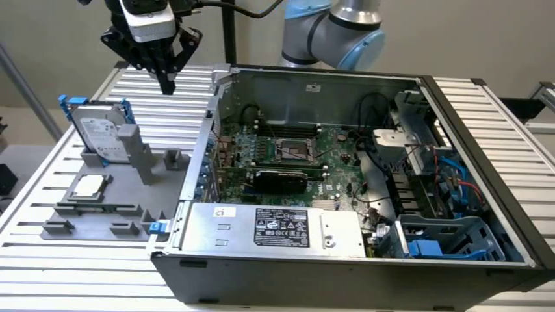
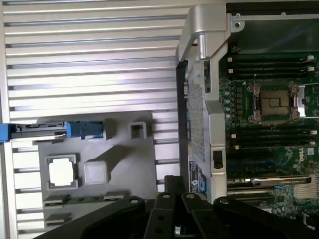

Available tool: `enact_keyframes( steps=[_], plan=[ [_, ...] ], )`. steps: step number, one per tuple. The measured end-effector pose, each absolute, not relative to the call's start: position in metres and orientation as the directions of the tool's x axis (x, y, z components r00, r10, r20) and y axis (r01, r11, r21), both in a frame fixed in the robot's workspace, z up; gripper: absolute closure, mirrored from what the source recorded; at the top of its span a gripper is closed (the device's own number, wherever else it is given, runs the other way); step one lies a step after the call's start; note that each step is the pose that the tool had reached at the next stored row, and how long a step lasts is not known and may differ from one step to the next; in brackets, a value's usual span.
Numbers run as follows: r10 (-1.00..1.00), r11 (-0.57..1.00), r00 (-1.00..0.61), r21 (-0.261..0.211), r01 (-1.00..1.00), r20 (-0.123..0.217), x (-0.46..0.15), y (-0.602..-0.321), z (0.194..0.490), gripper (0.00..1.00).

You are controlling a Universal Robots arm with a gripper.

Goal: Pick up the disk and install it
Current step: 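Reach for the disk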

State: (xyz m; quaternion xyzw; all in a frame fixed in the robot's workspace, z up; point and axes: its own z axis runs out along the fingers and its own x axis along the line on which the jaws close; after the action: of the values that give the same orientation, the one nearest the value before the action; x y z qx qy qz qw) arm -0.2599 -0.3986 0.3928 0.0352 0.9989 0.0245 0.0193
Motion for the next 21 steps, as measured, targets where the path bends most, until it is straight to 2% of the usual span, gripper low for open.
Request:
enact_keyframes(
  steps=[21],
  plan=[
    [0.071,0.996,-0.997,0.051,0.069,-0.041,-0.355,-0.373,0.382,0.89]
  ],
)
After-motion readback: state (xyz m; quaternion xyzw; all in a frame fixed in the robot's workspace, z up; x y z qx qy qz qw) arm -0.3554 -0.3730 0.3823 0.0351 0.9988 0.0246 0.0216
